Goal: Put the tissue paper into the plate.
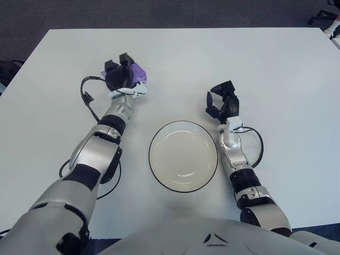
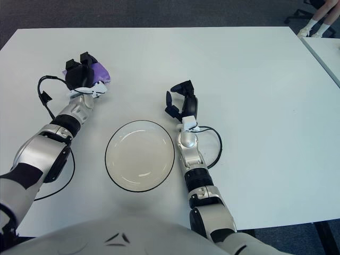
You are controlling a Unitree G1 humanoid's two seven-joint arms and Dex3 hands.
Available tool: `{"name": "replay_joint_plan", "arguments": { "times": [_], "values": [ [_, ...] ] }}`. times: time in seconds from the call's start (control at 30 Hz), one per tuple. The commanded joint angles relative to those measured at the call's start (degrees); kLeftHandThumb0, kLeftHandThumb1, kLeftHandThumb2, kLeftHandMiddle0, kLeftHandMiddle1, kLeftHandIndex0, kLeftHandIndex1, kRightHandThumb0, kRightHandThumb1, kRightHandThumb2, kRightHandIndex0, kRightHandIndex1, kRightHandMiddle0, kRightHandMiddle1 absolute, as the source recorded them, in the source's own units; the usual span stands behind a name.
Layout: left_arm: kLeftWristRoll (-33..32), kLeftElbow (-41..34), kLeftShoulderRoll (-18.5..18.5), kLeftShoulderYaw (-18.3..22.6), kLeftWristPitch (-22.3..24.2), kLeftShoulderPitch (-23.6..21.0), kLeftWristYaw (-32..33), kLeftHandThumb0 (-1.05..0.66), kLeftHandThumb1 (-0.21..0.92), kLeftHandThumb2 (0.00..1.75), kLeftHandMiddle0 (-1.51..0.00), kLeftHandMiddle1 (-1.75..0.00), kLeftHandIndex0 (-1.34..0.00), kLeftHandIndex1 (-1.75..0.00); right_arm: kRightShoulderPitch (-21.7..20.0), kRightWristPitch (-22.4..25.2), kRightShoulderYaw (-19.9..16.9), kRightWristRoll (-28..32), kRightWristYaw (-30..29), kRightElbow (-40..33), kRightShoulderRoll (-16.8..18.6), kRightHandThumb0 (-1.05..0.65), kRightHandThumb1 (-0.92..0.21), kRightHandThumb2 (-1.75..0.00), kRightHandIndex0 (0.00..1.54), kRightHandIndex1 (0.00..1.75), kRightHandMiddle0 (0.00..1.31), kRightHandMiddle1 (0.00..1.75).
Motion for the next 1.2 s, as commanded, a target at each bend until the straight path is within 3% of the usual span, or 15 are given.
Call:
{"name": "replay_joint_plan", "arguments": {
  "times": [0.0,0.2,0.43,0.7,1.17],
  "values": [
    [-3.2,4.7,-1.9,1.5,1.1,6.8,-2.3,0.00,-0.03,1.67,-0.92,-1.60,-0.64,-1.75,8.7,-2.1,-1.0,-0.7,0.2,10.3,-1.6,-0.39,-0.66,-0.88,0.61,1.36,0.35,1.75],
    [-5.4,4.5,-2.0,3.6,-0.3,7.0,-2.2,0.00,-0.03,1.67,-0.92,-1.60,-0.65,-1.75,8.8,-1.9,-1.0,-0.9,0.1,10.2,-1.6,-0.39,-0.66,-0.89,0.61,1.36,0.35,1.75],
    [-13.9,3.7,-2.8,11.6,-5.2,7.5,-5.6,0.00,-0.04,1.67,-0.93,-1.58,-0.65,-1.75,8.9,-1.4,-1.3,-0.6,0.1,9.9,-1.3,-0.39,-0.67,-0.88,0.61,1.35,0.35,1.75],
    [-27.0,2.0,-4.6,23.2,-12.2,7.8,-13.8,0.00,-0.01,1.63,-0.92,-1.57,-0.63,-1.75,8.8,-1.9,-1.4,-0.5,0.5,10.2,-1.3,-0.39,-0.66,-0.89,0.62,1.36,0.35,1.75],
    [-40.8,-0.1,-7.5,34.0,-17.5,7.7,-24.3,0.00,0.02,1.60,-0.90,-1.56,-0.61,-1.75,8.9,-2.0,-1.7,-0.1,1.2,9.9,-0.9,-0.39,-0.66,-0.89,0.61,1.35,0.35,1.75]
  ]
}}
